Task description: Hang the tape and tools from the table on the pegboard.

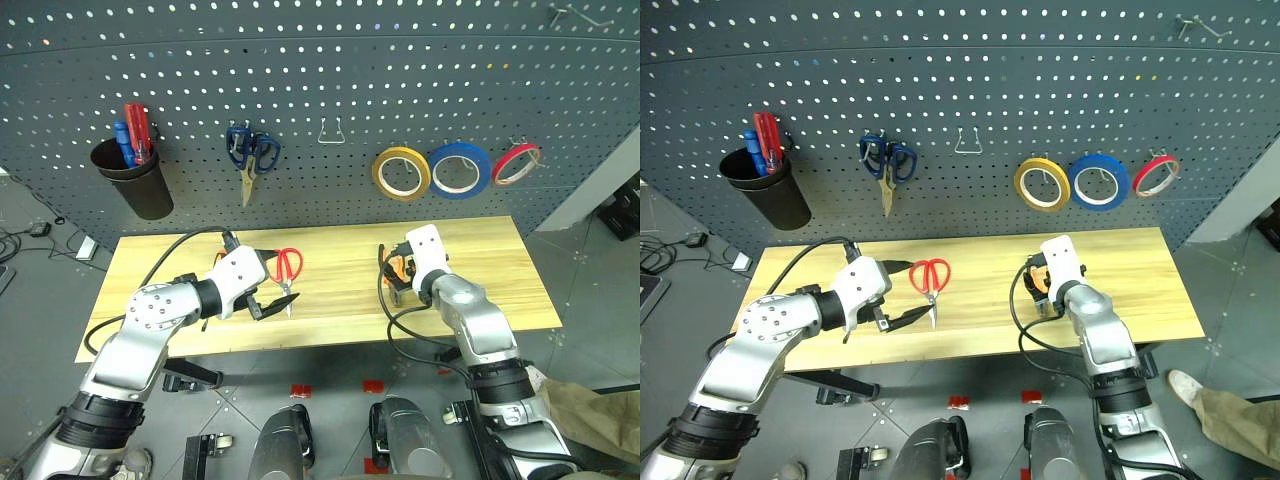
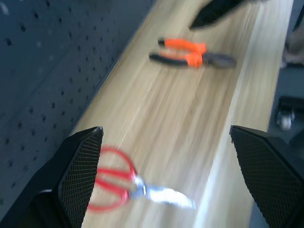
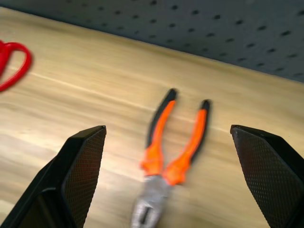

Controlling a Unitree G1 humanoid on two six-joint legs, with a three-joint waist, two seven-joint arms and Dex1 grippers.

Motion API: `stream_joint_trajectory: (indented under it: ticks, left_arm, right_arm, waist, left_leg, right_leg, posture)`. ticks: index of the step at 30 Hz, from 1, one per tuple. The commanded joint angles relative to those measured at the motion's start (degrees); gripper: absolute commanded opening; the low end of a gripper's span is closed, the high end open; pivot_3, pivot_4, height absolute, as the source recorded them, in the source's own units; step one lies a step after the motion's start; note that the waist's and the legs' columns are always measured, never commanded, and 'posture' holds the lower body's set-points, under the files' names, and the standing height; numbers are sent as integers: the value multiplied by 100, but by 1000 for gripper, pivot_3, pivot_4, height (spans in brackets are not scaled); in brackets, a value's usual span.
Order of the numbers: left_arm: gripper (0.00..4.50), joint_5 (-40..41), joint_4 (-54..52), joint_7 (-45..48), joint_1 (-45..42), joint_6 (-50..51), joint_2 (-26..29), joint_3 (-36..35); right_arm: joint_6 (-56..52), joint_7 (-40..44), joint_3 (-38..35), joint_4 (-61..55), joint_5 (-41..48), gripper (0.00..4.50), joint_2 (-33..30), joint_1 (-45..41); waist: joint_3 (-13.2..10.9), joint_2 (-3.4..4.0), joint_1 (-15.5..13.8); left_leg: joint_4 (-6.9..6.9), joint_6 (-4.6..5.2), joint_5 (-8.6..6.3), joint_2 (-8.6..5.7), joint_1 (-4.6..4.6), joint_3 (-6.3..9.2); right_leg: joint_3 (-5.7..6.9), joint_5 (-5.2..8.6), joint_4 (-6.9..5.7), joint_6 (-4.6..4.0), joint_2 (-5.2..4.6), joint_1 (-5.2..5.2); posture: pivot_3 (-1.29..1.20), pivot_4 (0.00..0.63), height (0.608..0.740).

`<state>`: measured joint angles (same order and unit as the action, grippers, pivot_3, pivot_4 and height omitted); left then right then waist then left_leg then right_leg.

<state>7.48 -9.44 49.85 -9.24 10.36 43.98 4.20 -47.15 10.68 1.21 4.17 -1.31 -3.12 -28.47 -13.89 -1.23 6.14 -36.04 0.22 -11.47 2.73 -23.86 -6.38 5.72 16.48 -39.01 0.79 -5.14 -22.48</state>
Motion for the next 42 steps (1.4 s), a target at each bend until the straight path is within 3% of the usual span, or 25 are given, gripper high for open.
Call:
stream_joint_trajectory:
  ticks: [1, 19, 39, 42]
  left_arm:
    - [4500, -136, -172, 76, 147, -225, 125, -44]
    - [4500, -208, -483, -15, 154, 0, -96, 99]
    - [4500, -191, -385, -28, 73, -82, -245, 189]
    - [4500, -178, -323, -122, 78, -164, -338, 102]
  right_arm:
    - [-522, -583, -552, 519, 206, 4465, 332, -435]
    - [1040, -1222, -672, 4075, 68, 4465, 311, -2002]
    - [1179, -1173, -727, 5016, 150, 4465, 254, -2130]
    - [1351, -1113, -732, 5222, 164, 3847, 220, -2224]
  waist:
    - [-4, -1, -16]
    - [-17, -1, -106]
    - [-17, -1, -102]
    - [-17, -1, -100]
  left_leg:
    - [3, 0, 0, 1, -4, 0]
    - [11, -6, 3, 0, -60, -23]
    - [12, -7, 4, 1, -61, -22]
    - [11, -7, 4, 1, -61, -23]
  right_leg:
    - [1, 0, -1, -1, 0, -6]
    - [-18, 0, 2, 0, 0, -73]
    - [-16, 1, 3, 0, 1, -74]
    - [-16, 0, 2, 0, 0, -73]
  posture:
    - [-164, 249, 740]
    - [-131, 268, 740]
    - [-142, 258, 740]
    - [-141, 254, 740]
